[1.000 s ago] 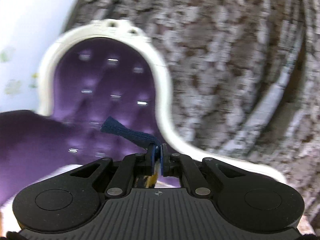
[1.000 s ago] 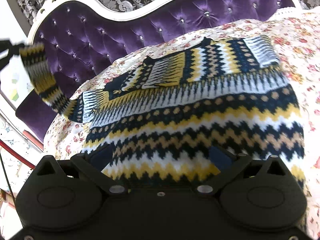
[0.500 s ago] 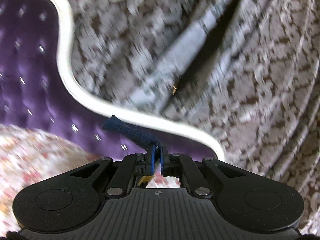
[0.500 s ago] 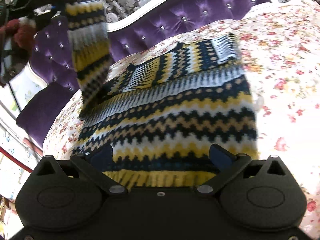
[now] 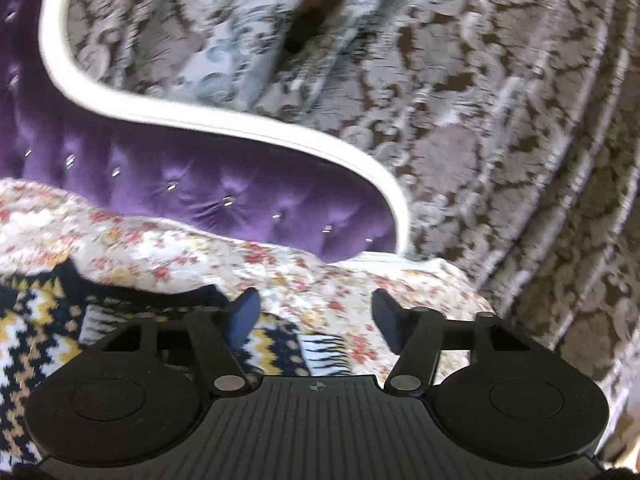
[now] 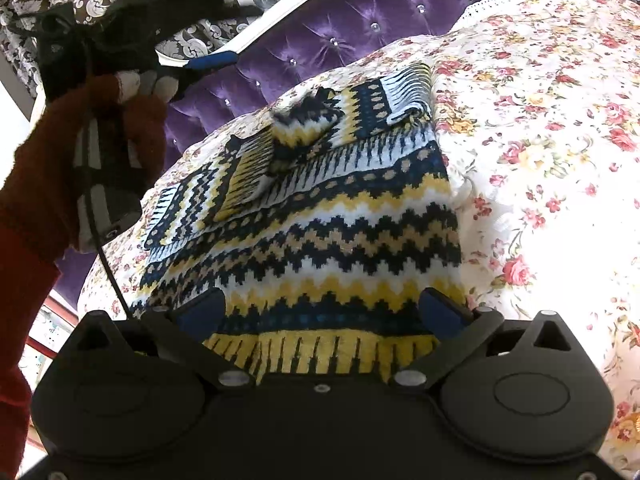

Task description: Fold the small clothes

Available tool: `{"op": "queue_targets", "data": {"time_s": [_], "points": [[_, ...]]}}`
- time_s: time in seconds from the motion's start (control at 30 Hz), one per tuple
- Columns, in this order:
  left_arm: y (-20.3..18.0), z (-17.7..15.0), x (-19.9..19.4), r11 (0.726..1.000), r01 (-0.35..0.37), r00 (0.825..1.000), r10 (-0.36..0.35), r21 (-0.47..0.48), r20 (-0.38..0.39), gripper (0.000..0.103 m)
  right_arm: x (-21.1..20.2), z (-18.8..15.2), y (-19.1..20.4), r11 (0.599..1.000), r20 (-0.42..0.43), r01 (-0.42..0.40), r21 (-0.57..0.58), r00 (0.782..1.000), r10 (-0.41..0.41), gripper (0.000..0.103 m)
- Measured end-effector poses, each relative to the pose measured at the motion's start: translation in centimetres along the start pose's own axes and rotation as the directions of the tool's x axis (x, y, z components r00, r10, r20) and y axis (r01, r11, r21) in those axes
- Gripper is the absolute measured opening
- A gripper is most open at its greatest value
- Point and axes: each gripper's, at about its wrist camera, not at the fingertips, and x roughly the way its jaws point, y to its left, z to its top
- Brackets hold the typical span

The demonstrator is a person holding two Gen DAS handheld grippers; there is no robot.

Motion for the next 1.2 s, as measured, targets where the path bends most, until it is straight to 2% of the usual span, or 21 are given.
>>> {"op": "queue_targets", "data": {"time_s": [0.07, 0.13, 0.2, 0.27, 0.4, 0.53, 0.6, 0.67, 0.87, 1.0, 1.1, 1.2], "points": [[-0.6, 0.3, -0.9, 0.998, 0.004, 1.000, -0.005, 0.057, 0.016, 0.073, 0.0, 0.0, 0.2, 1.000, 0.001, 0.002, -0.007, 1.000, -0.002, 0.103], [-0.7, 0.7, -2.1, 0.993, -0.029, 0.999, 0.024, 0.115, 0.044, 0.075, 0.0, 0.0, 0.3, 1.000, 0.001, 0.003, -0.015, 1.000, -0.003, 0.103], [-0.2, 0.8, -3.2, 0.984, -0.082, 0.995, 0.072, 0.155, 0.064, 0.081, 0.1, 0.3, 0.5, 1.000, 0.002, 0.007, -0.027, 1.000, -0.007, 0.103], [0.7, 0.7, -3.9, 0.968, -0.163, 0.986, 0.155, 0.188, 0.061, 0.083, 0.2, 0.5, 0.7, 0.999, 0.002, 0.011, -0.040, 1.000, -0.011, 0.103], [4.5, -0.5, -4.6, 0.929, -0.313, 0.949, 0.315, 0.198, 0.027, 0.083, 0.7, 1.1, 1.5, 0.997, 0.000, 0.021, -0.074, 1.000, -0.021, 0.103], [9.1, -2.8, -4.8, 0.883, -0.441, 0.892, 0.451, 0.163, -0.027, 0.083, 1.2, 2.0, 2.6, 0.991, 0.009, 0.025, -0.128, 1.000, -0.024, 0.103], [11.1, -3.8, -4.9, 0.876, -0.466, 0.877, 0.476, 0.123, -0.071, 0.083, 1.5, 2.6, 3.2, 0.986, 0.026, 0.036, -0.161, 0.999, -0.032, 0.103], [12.7, -4.8, -4.8, 0.861, -0.498, 0.854, 0.507, 0.105, -0.114, 0.082, 2.0, 3.5, 4.0, 0.976, 0.053, 0.061, -0.208, 0.997, -0.051, 0.103], [14.8, -7.6, -4.0, 0.822, -0.552, 0.808, 0.569, 0.138, -0.155, 0.083, 5.1, 6.9, 6.1, 0.939, 0.107, 0.158, -0.306, 0.986, -0.131, 0.103], [14.4, -9.3, -4.2, 0.797, -0.576, 0.797, 0.597, 0.181, -0.091, 0.087, 7.9, 8.6, 7.0, 0.912, 0.112, 0.203, -0.356, 0.978, -0.174, 0.103], [14.3, -10.2, -4.3, 0.793, -0.589, 0.795, 0.603, 0.158, -0.062, 0.088, 9.9, 9.3, 7.6, 0.894, 0.111, 0.229, -0.384, 0.973, -0.201, 0.103], [14.4, -10.1, -4.3, 0.795, -0.588, 0.796, 0.601, 0.151, -0.065, 0.089, 12.2, 9.7, 8.0, 0.881, 0.103, 0.245, -0.404, 0.969, -0.223, 0.102]]}}
